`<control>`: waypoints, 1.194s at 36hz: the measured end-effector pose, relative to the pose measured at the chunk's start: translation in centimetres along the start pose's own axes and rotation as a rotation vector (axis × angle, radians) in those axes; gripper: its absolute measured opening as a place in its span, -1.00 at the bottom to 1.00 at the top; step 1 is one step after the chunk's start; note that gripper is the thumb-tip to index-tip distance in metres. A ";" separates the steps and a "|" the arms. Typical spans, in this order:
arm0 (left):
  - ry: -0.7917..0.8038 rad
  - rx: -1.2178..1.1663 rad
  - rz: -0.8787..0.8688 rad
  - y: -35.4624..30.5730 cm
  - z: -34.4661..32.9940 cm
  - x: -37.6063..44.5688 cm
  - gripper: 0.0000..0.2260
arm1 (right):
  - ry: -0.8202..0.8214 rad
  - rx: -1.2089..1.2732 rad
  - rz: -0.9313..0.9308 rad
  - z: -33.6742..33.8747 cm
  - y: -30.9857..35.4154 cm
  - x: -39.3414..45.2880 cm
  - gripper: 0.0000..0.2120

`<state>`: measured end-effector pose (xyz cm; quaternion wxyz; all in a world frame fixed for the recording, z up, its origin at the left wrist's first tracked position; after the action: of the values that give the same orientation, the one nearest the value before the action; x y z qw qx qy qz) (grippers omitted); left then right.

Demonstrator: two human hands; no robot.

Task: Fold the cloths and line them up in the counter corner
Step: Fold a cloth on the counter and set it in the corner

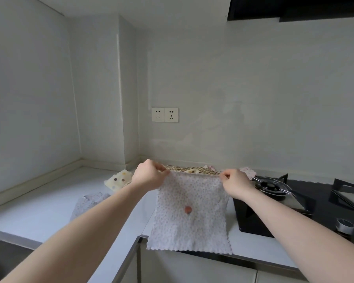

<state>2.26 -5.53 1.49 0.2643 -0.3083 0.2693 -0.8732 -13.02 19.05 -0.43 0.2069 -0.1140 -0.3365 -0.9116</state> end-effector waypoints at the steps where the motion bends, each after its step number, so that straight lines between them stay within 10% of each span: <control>1: -0.003 -0.010 0.005 0.1 -0.3 0.2 -0.85 | -0.009 -0.003 0.007 -0.1 0.0 0.3 -0.78; 43: 0.226 0.230 -0.230 6.2 -5.8 -10.1 -0.86 | 0.278 -0.104 0.245 -4.7 -5.9 -9.8 -0.87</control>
<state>6.90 -1.79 -10.32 0.1642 -0.2050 0.1588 -0.9517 -7.35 22.96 -10.64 0.3547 -0.0374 -0.2408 -0.9026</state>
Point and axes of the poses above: each hand's wrist, its own x-axis towards the middle knuckle, its own z-axis out of the back of the hand, y = z × x, the point moved 6 cm from there along x, towards the middle knuckle, and after that the axes turned 6 degrees about -y, right-handed, at the moved point
